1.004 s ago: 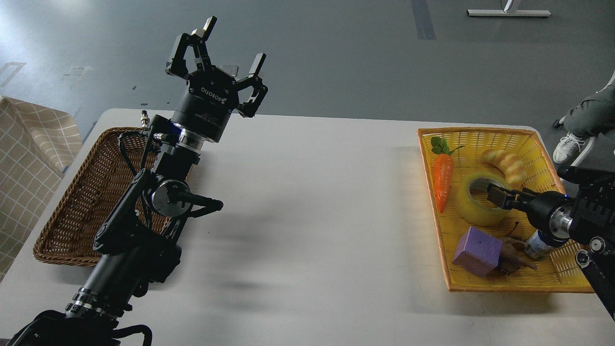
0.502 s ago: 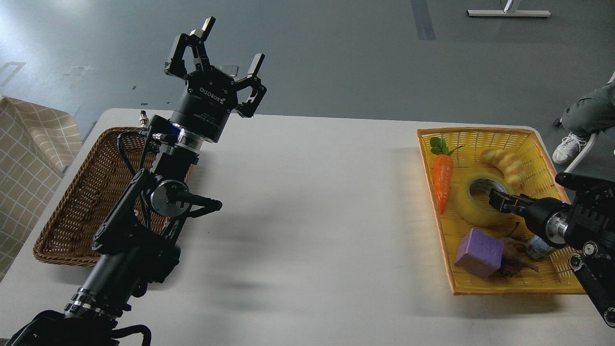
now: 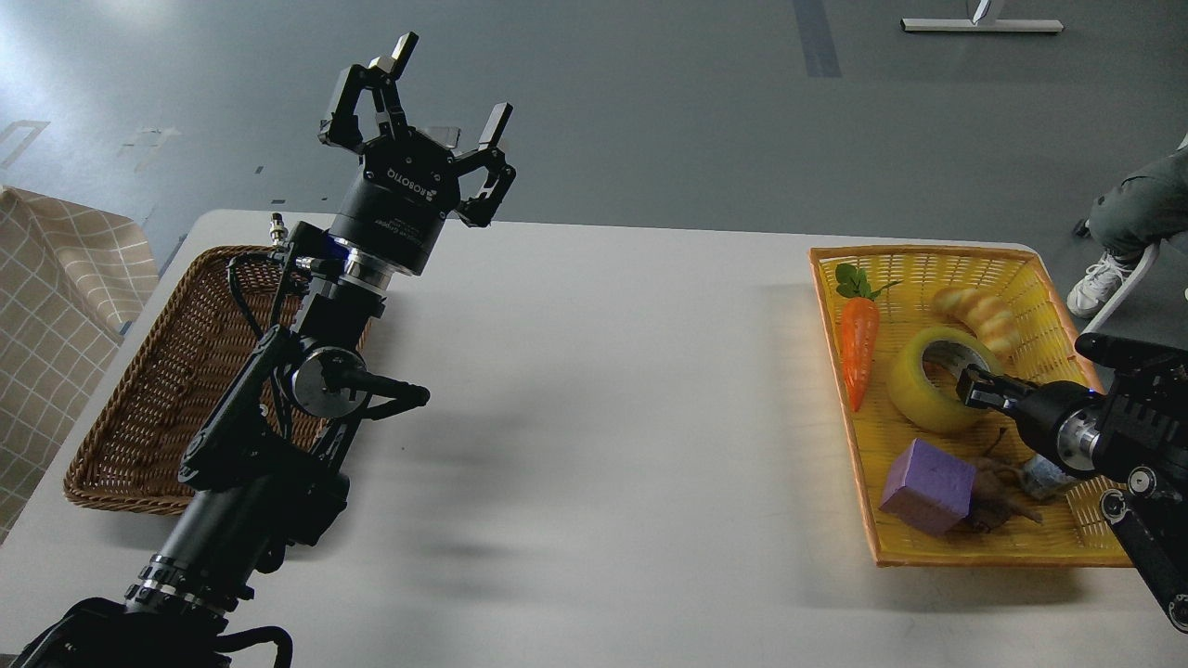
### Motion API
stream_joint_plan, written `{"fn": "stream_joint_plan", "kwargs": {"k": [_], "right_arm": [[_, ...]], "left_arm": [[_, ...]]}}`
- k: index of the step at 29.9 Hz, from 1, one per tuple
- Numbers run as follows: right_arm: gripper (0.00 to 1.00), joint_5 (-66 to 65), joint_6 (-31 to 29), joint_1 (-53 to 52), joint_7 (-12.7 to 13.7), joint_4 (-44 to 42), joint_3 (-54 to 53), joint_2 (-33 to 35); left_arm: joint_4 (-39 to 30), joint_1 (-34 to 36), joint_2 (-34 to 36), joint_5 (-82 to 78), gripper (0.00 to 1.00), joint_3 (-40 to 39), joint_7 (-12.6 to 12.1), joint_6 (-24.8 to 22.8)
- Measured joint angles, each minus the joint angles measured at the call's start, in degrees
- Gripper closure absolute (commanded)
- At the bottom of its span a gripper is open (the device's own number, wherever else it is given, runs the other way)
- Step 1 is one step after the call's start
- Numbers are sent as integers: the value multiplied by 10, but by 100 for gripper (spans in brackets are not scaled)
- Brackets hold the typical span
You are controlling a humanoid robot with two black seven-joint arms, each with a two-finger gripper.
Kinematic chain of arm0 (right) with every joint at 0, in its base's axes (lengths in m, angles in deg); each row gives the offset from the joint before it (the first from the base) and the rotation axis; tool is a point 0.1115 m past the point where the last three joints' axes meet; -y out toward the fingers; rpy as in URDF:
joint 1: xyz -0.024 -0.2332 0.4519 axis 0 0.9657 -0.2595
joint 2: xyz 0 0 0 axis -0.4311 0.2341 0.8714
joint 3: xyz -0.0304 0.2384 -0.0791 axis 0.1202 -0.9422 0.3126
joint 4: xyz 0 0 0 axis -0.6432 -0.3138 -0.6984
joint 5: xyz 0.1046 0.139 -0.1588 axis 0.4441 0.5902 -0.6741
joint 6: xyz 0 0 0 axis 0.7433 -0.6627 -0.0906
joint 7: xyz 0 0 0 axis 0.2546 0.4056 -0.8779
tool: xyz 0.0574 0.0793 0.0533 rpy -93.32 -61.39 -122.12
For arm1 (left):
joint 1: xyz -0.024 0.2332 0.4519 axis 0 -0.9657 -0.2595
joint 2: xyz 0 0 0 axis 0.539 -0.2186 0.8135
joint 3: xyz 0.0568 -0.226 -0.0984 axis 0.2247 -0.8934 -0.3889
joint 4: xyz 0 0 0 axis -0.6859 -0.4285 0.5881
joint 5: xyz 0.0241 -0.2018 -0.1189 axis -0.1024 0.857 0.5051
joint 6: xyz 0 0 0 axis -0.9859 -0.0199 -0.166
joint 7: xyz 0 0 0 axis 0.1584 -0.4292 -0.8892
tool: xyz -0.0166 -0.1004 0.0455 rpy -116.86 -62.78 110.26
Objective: Place and transfer tape with both arms
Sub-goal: 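Grasp the yellow tape roll with the right gripper, then lift the tape roll and carry it toward the table center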
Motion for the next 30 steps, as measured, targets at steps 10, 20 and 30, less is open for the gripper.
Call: {"fn": "stream_joint_plan", "kwargs": {"k": [10, 20, 30], "right_arm": [[90, 0, -26, -1, 0, 29, -7, -5], [90, 0, -62, -5, -5, 131, -71, 26], [90, 0, -62, -66, -6, 223, -69, 45]], "left_arm": [[0, -2, 0, 0, 2, 1, 0, 0], [0, -3, -2, 0, 2, 3, 0, 0], [0, -3, -4, 0, 2, 4, 0, 0]]}}
